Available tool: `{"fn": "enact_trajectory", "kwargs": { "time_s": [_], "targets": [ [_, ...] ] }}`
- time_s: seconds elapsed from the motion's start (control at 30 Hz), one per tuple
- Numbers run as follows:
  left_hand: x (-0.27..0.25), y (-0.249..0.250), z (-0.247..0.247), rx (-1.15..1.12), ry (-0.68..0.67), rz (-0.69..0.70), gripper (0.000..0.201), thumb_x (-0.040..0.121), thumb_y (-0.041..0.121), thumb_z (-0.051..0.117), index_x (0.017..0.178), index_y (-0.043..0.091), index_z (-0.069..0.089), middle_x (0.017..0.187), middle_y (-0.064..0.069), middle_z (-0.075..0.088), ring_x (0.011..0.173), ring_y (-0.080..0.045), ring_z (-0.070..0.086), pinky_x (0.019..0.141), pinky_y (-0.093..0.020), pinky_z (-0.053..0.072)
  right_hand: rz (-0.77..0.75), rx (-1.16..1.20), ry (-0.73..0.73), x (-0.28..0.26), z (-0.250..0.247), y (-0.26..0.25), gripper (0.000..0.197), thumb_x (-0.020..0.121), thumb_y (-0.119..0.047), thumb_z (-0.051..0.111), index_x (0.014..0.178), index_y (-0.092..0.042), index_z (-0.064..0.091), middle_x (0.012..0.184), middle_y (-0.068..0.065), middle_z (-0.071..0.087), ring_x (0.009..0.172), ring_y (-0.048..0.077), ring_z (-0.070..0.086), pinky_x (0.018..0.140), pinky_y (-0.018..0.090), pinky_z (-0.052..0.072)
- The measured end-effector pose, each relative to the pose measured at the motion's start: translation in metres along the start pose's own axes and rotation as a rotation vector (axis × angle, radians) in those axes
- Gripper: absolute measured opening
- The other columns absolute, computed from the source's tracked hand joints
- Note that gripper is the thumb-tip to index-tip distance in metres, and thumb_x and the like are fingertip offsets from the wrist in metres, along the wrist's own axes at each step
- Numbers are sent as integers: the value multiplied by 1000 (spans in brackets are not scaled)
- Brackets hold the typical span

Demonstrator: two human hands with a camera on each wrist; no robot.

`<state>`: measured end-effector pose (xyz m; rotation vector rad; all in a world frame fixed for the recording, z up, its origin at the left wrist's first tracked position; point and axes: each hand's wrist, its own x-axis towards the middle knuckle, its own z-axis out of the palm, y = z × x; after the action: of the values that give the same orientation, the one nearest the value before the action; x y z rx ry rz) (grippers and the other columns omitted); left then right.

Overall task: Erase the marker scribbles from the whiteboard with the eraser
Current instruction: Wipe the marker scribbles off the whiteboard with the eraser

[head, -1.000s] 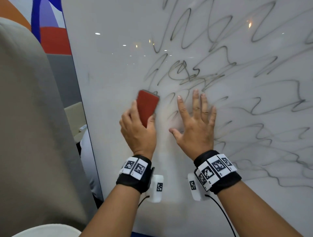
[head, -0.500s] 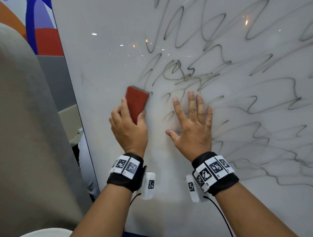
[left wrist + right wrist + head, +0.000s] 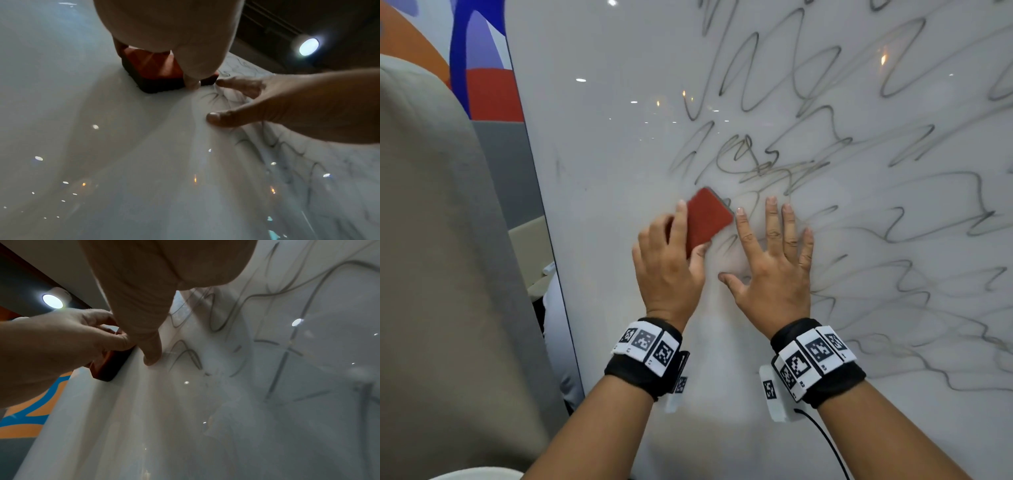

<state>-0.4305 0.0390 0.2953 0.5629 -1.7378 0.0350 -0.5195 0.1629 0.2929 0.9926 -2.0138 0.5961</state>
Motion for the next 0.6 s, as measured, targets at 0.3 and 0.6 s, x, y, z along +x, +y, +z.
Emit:
{"fn": "enact_trajectory", "kwargs": {
  "time_s": [0.3, 0.6],
  "targets": [
    [27, 5, -5, -87, 69, -288, 68, 86, 35, 70, 145, 13, 45, 124, -13, 52, 111, -32, 48, 90, -47, 43, 5, 3, -3, 0, -2, 0, 108, 73, -54, 78, 158, -32, 15, 166, 8, -3, 152, 27, -8, 121, 55, 0],
    [39, 4, -3, -98, 82, -305, 69, 86, 37, 69, 145, 14, 43, 128, -12, 51, 116, -31, 47, 92, -47, 42, -6, -25, 40, 16, -22, -1, 108, 72, -51, 79, 158, -29, 16, 165, 14, 1, 152, 32, -1, 119, 58, 1]
  ]
}}
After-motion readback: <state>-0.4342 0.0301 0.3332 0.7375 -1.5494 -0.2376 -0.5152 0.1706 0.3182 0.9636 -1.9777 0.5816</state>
